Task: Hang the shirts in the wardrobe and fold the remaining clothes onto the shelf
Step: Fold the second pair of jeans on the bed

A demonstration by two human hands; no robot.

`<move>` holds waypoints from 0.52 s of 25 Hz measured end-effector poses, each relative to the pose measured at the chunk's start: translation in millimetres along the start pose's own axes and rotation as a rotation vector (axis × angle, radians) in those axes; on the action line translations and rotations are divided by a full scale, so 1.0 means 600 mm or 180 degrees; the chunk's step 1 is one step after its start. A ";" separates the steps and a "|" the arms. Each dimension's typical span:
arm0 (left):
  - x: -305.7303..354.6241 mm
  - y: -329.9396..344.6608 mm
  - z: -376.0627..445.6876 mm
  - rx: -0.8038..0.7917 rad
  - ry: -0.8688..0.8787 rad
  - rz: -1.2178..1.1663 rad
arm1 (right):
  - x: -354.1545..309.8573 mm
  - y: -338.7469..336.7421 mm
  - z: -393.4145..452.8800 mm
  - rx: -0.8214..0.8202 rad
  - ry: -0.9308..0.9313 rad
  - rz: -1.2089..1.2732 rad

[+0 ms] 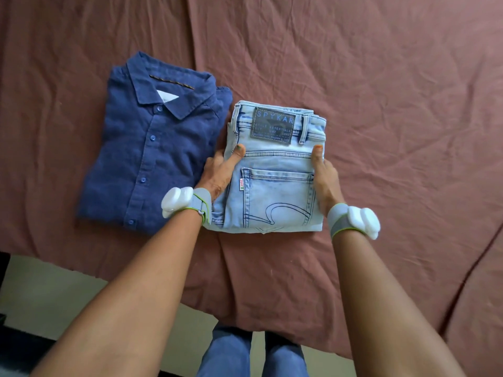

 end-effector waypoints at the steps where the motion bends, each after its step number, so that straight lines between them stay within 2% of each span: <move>1: 0.002 0.002 0.001 -0.0048 0.0060 -0.0020 | 0.003 -0.003 0.003 0.0042 0.0083 0.0049; 5: -0.007 0.015 0.008 -0.0241 -0.0053 -0.0750 | 0.002 0.004 0.000 -0.0361 0.0276 0.0449; 9: -0.012 0.024 -0.021 -0.0239 -0.0088 -0.1264 | -0.015 0.020 -0.043 -0.0954 0.0144 0.1033; 13: -0.001 0.029 -0.072 -0.0323 0.0103 -0.1832 | -0.033 0.003 -0.100 -0.1092 0.0105 0.1069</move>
Point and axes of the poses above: each hand's wrist, its own z-axis towards the middle knuckle, its own y-axis out of the palm, x = y × z, the point moved 9 cm from there along z, towards the middle knuckle
